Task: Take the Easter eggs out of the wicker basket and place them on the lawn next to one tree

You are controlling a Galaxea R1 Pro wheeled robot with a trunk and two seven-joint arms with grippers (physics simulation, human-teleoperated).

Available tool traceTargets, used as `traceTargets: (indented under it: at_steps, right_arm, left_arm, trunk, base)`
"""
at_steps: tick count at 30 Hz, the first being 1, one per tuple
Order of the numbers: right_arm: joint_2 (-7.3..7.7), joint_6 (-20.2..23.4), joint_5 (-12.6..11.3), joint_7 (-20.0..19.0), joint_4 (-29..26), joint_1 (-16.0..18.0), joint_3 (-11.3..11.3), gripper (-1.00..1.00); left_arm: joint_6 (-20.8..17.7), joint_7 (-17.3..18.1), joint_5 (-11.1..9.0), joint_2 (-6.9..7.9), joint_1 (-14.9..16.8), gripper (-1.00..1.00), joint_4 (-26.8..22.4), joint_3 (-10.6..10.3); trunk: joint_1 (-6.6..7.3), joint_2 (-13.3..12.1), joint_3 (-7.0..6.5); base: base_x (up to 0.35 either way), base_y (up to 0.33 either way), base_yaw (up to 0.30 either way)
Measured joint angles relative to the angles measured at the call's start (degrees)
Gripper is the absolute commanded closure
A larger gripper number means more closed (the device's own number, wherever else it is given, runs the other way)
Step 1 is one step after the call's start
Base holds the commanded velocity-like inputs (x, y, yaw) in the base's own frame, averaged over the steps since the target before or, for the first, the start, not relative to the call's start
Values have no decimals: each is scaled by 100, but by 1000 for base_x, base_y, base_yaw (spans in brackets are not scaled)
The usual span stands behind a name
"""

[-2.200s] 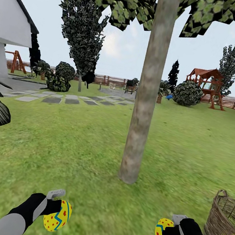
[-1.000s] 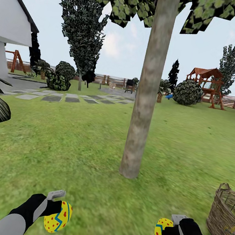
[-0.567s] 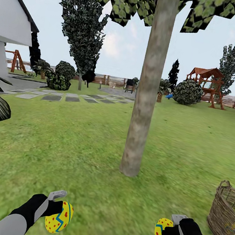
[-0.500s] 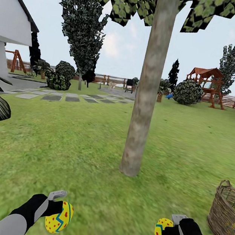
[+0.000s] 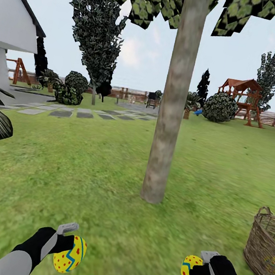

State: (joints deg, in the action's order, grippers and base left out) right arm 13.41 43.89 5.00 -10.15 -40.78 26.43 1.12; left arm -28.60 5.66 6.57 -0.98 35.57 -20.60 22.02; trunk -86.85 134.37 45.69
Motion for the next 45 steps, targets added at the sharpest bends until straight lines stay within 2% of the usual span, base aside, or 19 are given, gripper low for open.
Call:
traceTargets:
  at_steps: [4, 8, 12, 45]
  right_arm:
    - [0, 0, -1, 0, 1, 0, 6, 100]
    - [0, 0, 0, 0, 2, 0, 7, 100]
    - [0, 1, -7, -1, 0, 0, 7, 100]
    - [0, 0, -8, -1, 1, 0, 4, 100]
  left_arm:
    - [0, 0, 1, 2, 0, 100, 0, 0]
    - [29, 3, -7, -15, 1, 100, 0, 1]
    - [382, 11, 5, -37, 0, 100, 190, -12]
    - [391, 29, 20, -99, 1, 100, 221, -19]
  trunk:
    - [-88, 160, 72]
    - [-89, 162, 72]
    - [-85, 162, 72]
    - [-85, 162, 72]
  base:
    - [0, 0, 0]
    - [14, 0, 0]
    - [291, 0, 0]
    - [337, 0, 0]
